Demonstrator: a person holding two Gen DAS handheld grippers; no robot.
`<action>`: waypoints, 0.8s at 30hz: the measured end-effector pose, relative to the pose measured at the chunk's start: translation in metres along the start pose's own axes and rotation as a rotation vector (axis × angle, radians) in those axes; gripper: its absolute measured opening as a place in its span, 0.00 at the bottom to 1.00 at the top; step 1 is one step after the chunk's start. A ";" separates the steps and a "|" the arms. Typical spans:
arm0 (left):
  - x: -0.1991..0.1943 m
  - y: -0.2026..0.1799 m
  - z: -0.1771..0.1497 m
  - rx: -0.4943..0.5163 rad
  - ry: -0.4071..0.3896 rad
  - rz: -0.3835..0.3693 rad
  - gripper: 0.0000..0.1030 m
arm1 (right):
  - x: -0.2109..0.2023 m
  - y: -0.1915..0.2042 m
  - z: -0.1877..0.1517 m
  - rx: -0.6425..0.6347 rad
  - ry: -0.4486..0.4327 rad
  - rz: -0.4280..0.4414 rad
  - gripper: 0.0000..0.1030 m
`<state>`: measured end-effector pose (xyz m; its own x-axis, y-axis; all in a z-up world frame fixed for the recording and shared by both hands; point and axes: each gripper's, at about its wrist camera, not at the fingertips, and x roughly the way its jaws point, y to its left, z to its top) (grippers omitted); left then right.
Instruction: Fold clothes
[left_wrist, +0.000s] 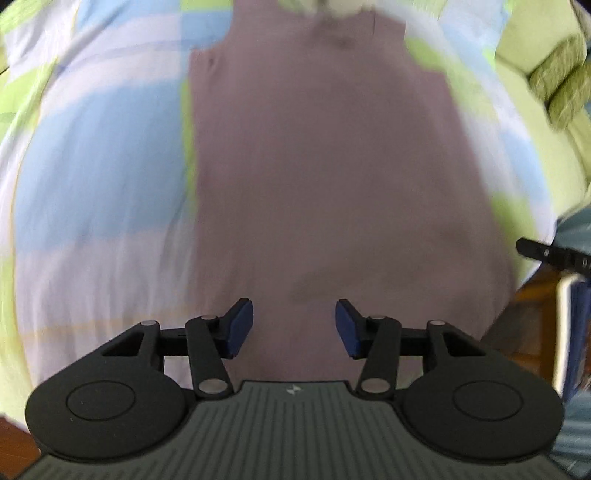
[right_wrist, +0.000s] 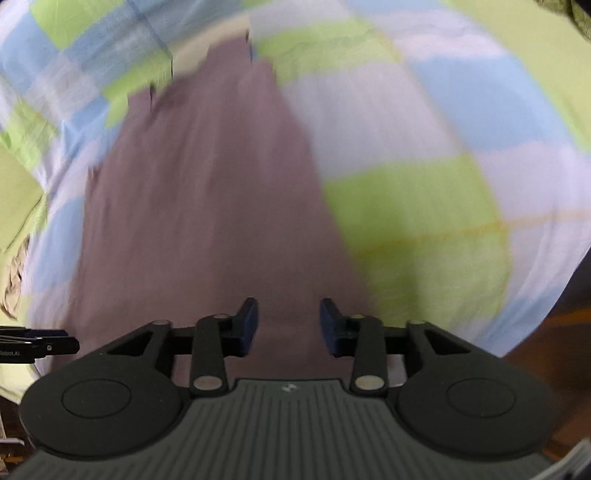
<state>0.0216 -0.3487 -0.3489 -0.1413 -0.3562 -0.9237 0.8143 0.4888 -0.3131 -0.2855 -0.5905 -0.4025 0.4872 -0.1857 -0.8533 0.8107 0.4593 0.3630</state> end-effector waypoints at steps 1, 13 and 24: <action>0.003 -0.006 0.017 0.010 -0.019 -0.010 0.54 | -0.001 -0.007 0.018 0.018 -0.027 0.041 0.48; 0.108 -0.106 0.208 0.031 -0.155 0.034 0.54 | 0.145 -0.031 0.248 0.254 -0.042 0.507 0.45; 0.175 -0.101 0.251 0.043 -0.097 0.160 0.61 | 0.248 -0.053 0.283 0.617 0.124 0.693 0.35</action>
<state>0.0560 -0.6607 -0.4236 0.0446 -0.3526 -0.9347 0.8454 0.5118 -0.1527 -0.1159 -0.9061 -0.5272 0.9171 0.0677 -0.3929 0.3984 -0.1159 0.9099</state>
